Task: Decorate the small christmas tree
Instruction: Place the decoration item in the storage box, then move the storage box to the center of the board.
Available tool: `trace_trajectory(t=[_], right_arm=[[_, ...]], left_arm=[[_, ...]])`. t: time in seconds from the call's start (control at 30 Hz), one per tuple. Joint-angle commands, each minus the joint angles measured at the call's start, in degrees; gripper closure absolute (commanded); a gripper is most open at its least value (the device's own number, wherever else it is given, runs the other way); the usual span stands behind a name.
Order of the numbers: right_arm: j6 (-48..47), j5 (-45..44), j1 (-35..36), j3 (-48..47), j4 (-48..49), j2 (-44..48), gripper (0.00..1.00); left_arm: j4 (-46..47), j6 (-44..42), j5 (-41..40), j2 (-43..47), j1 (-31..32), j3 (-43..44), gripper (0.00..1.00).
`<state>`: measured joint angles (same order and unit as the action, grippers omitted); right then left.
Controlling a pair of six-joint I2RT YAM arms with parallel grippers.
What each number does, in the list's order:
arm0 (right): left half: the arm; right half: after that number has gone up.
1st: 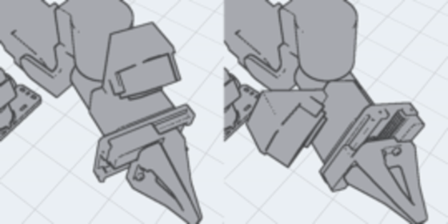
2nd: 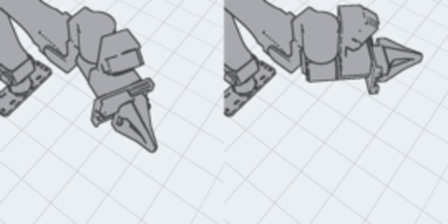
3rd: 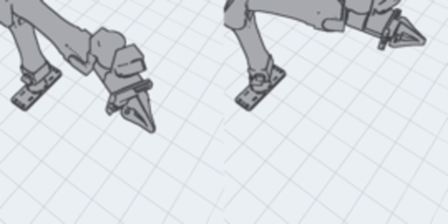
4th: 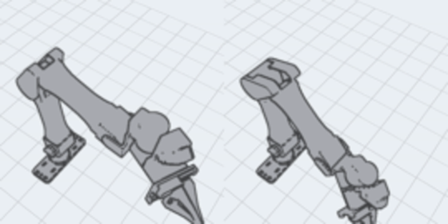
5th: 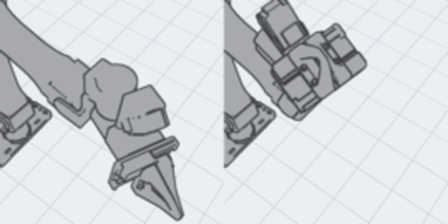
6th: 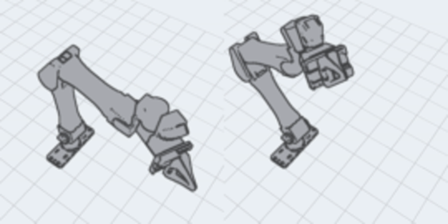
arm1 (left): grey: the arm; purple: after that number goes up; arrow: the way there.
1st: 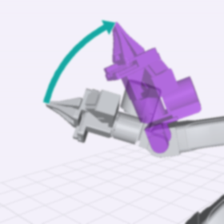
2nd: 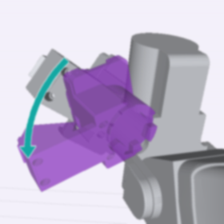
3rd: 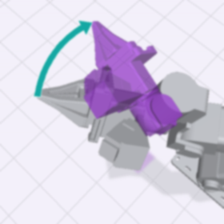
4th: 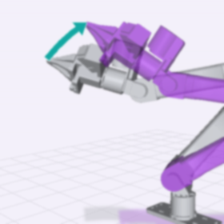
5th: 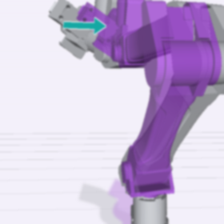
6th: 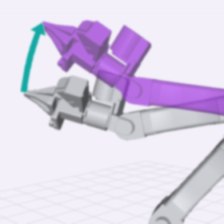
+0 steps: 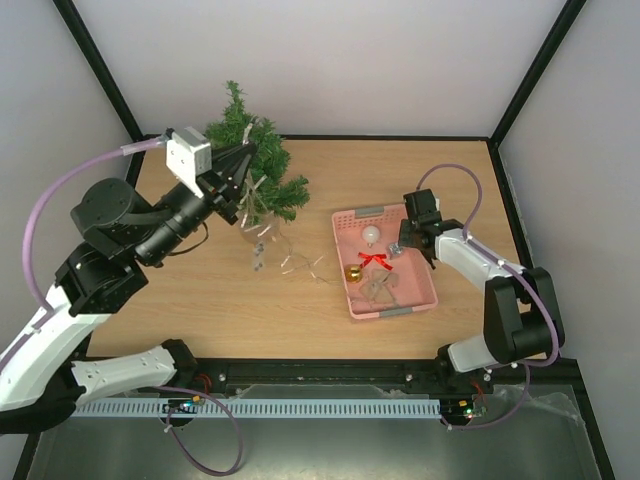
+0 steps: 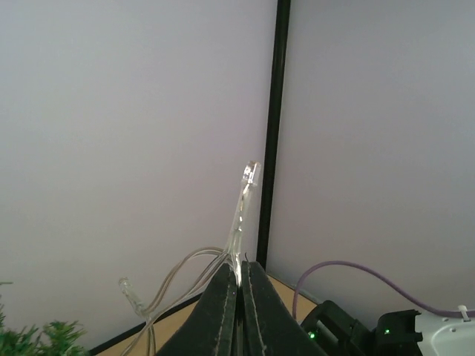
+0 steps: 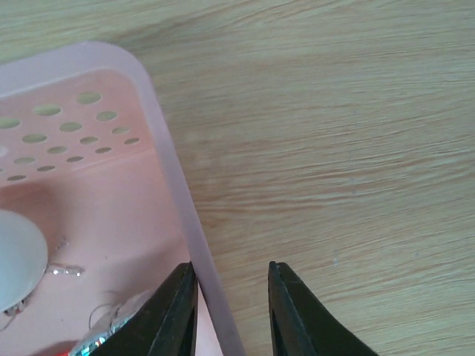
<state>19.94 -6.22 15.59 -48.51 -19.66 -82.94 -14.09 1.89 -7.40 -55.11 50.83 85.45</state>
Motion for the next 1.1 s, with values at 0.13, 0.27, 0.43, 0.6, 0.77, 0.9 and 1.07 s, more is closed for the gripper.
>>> trace_trajectory(t=[0.13, 0.27, 0.43, 0.6, 0.77, 0.9, 1.07], right_arm=[[-2.13, -8.75, -2.1, -4.76, 1.21, -4.18, 0.78], [-3.34, -12.27, -3.99, -7.82, 1.03, -7.24, 0.78], [-6.78, -19.55, -6.25, -13.89, 0.61, -11.81, 0.78], [-8.18, -19.9, -10.49, -18.71, 1.11, -16.48, 0.78], [-10.81, -20.07, -11.59, -20.57, 2.26, -20.06, 0.78], [-10.34, -18.88, -13.08, -22.4, 1.32, -22.24, 0.78], [-8.99, -16.93, -13.13, -25.28, -1.8, -21.35, 0.74]], left_arm=[[-2.97, -2.7, -6.81, 4.47, -0.03, 1.49, 0.98], [-5.24, -3.48, -9.32, 5.58, -0.07, 1.72, 0.98], [-7.0, -4.04, -10.89, 6.87, -0.11, 3.41, 0.98], [-8.32, -4.17, -11.39, 7.48, -0.04, 4.18, 0.98], [-9.88, -4.63, -11.02, 7.62, -0.03, 3.87, 0.98], [-10.54, -4.99, -10.95, 7.58, -0.05, 3.92, 0.98], [-11.18, -5.53, -11.73, 7.92, -0.02, 4.61, 0.98]])
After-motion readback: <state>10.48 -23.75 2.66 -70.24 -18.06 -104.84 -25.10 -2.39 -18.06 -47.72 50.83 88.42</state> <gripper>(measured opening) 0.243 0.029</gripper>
